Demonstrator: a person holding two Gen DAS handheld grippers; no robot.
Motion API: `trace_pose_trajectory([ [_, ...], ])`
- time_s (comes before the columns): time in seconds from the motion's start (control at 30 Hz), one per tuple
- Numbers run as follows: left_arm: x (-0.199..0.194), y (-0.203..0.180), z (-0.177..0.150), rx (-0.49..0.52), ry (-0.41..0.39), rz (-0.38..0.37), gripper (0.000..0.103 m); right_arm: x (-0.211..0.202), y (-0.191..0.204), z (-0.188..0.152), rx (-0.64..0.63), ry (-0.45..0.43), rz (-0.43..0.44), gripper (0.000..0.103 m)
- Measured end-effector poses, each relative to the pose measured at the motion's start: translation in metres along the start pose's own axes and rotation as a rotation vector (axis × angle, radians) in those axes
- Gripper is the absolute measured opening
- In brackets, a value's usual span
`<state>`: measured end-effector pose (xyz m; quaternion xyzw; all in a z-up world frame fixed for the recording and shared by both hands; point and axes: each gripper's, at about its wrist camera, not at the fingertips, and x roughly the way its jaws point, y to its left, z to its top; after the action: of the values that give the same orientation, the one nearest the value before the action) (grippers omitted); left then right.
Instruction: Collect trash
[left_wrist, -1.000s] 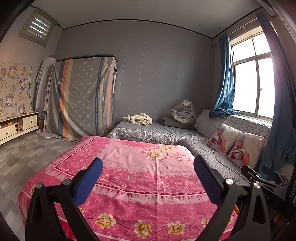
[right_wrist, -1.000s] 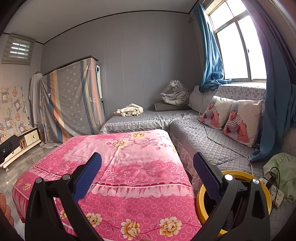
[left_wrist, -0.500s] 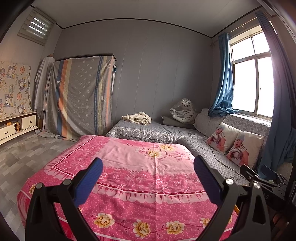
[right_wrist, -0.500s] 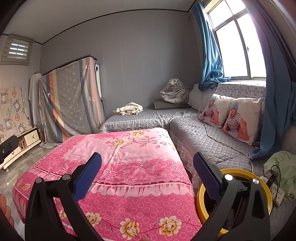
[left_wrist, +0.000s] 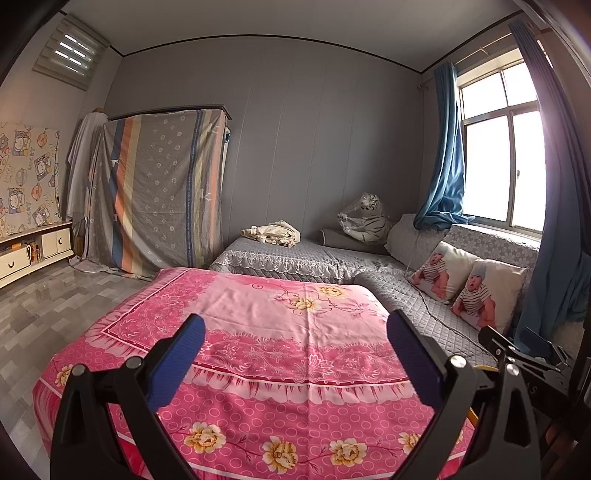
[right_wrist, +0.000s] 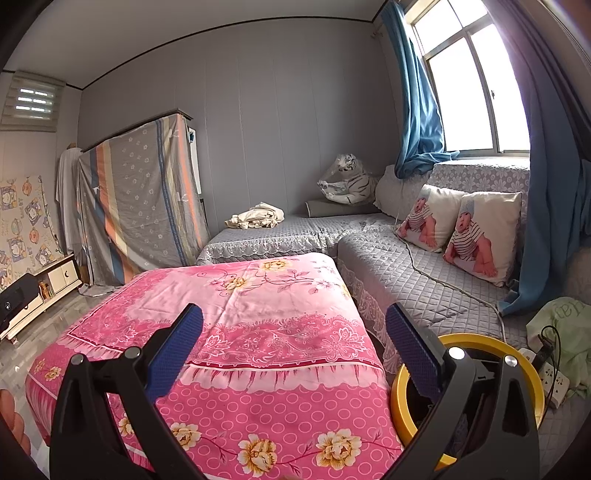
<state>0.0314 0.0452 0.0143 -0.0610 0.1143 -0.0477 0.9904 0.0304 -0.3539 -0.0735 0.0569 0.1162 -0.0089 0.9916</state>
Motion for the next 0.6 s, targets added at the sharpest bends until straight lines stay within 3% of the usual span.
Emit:
trace_pose_trajectory([
  [0.6,0.0078,0.0026,-0.0023,0.011,0.010,0.007,0.095,0.0011,-0.0046,-0.0003,0.009,0.011,-0.003,0.095],
])
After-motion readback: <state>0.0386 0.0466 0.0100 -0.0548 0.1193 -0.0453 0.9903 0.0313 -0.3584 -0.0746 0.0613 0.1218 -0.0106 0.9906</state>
